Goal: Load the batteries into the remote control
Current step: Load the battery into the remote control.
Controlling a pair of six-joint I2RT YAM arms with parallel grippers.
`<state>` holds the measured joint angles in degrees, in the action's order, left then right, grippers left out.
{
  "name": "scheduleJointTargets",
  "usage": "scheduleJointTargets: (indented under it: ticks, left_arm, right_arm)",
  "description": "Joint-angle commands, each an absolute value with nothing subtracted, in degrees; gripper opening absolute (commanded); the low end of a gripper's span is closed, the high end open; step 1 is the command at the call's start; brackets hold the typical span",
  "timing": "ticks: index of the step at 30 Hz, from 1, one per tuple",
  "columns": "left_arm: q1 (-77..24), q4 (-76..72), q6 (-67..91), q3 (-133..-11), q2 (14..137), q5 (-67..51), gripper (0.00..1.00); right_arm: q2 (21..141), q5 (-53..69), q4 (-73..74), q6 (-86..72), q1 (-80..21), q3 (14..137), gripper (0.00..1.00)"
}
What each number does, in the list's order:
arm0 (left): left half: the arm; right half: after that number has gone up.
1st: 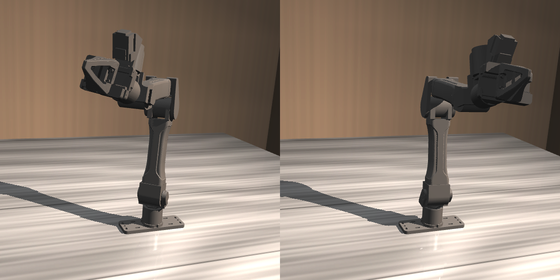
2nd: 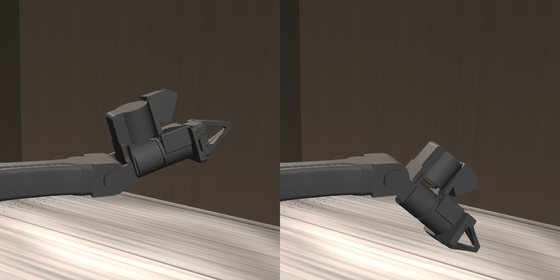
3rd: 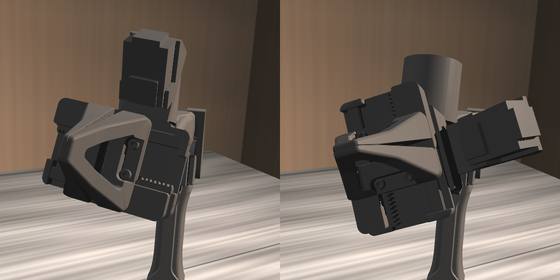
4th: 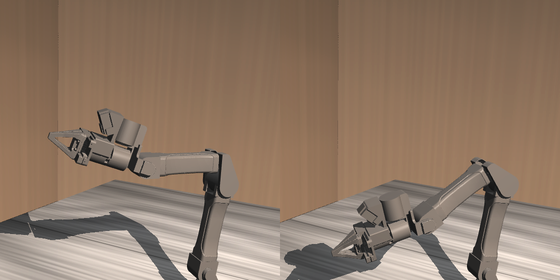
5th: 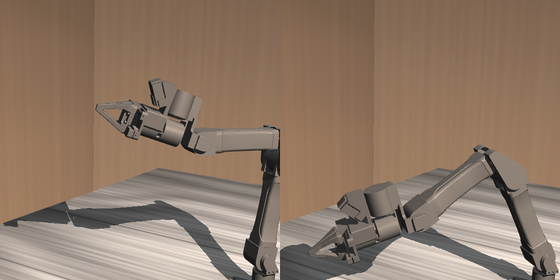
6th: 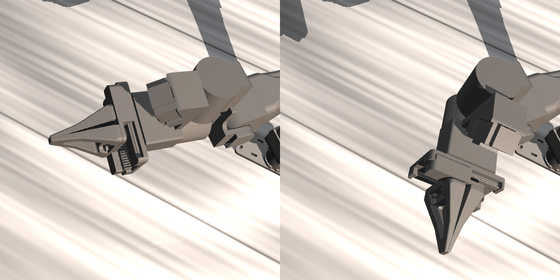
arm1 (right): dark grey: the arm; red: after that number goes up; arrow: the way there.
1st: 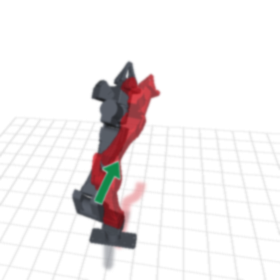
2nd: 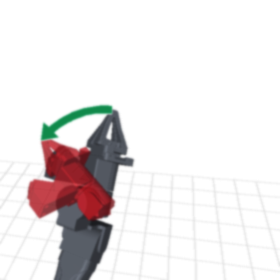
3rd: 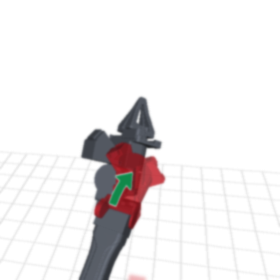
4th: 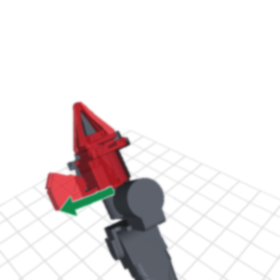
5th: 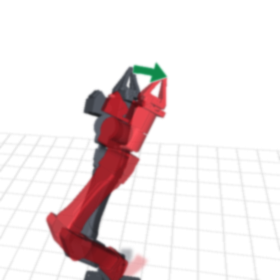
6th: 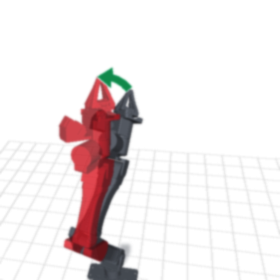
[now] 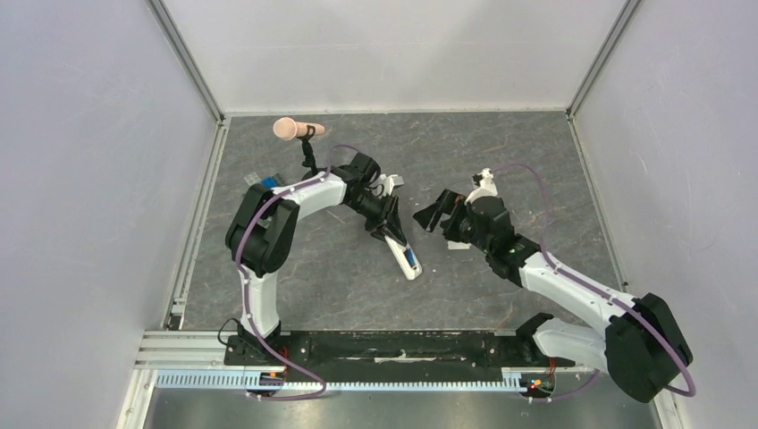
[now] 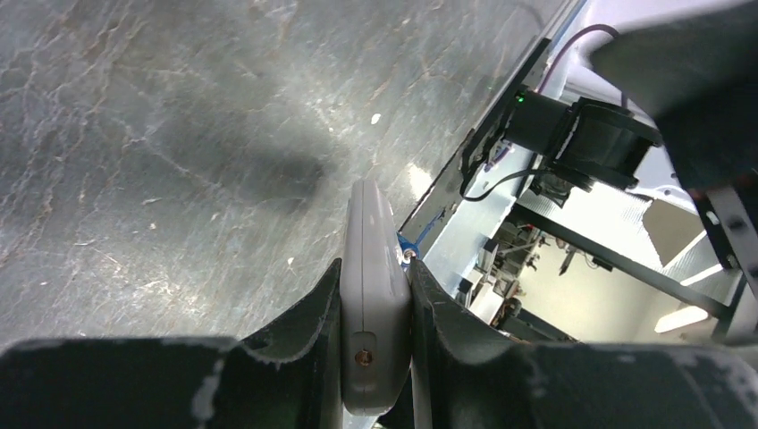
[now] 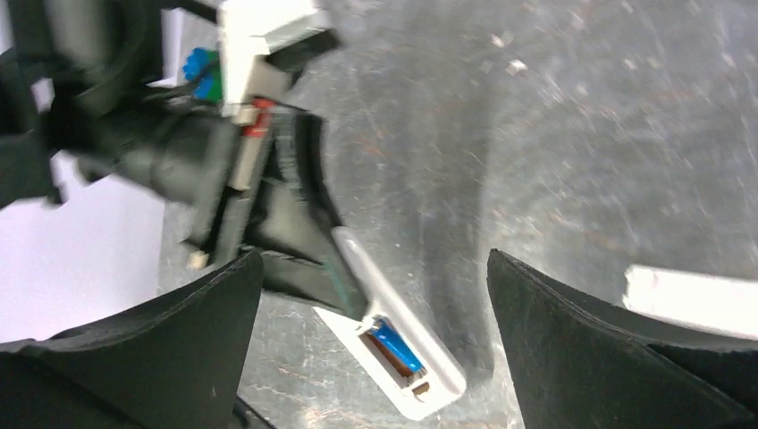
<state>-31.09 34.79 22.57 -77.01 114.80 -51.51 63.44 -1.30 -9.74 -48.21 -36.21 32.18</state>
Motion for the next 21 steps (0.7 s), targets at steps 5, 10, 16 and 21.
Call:
scheduleJointTargets:
  ticks: [5,10,16,21]
  left_arm:
    - [-30.8,29.2,27.0,-78.3,107.5,-54.3,0.02]
    - [-30.8,26.0,30.4,-78.7,106.7,-55.1,0.02]
    - [-30.8,25.1,32.2,-80.4,106.4,-55.4,0.02]
    - [-30.8,24.8,33.0,-81.0,106.5,-55.2,0.02]
  right_arm:
    - [64.3,12.4,-4.8,-69.7,-31.3,30.4,0.98]
    - [65.1,17.8,-8.9,-78.0,-30.7,28.2,0.98]
    - [63.3,16.7,-10.6,-83.0,-30.5,25.2,0.98]
    - [62.1,16.6,-12.1,-86.5,-30.1,23.7,0.98]
